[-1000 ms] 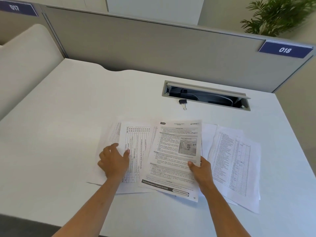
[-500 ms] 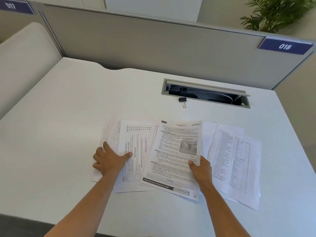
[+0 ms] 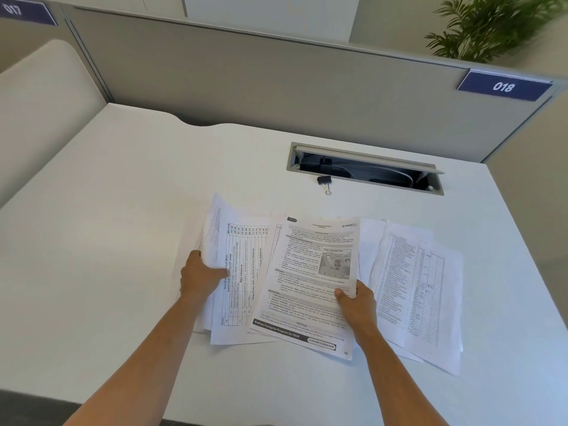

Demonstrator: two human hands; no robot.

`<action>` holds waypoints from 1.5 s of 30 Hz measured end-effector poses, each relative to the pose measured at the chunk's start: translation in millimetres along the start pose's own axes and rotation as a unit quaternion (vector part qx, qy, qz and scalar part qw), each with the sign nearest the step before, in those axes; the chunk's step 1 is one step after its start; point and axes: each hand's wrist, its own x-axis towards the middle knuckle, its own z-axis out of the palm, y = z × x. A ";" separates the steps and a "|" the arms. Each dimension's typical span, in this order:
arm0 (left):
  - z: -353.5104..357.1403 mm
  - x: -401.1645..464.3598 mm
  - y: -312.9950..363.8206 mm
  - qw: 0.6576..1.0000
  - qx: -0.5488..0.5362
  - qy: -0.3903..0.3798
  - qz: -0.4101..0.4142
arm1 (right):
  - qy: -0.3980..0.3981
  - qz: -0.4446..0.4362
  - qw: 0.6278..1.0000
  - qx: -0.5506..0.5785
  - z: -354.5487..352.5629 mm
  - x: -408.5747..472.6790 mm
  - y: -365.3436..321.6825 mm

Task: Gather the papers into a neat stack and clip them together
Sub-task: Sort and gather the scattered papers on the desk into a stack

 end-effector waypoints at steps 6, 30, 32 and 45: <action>-28.0 -9.8 38.7 0.995 -0.025 -0.013 0.098 | -0.010 -0.002 1.000 0.018 -1.7 -0.2 -1.7; 42.3 -38.1 37.8 0.957 -0.235 -0.161 0.045 | -0.115 0.156 0.933 0.304 -27.1 -0.4 -5.5; 54.6 -37.5 26.0 0.970 -0.188 -0.146 0.042 | -0.120 0.162 0.923 0.329 -28.9 3.5 -4.0; 80.7 -49.4 23.9 0.976 -0.016 -0.153 0.152 | -0.138 0.069 0.976 0.155 -12.0 -2.9 -11.4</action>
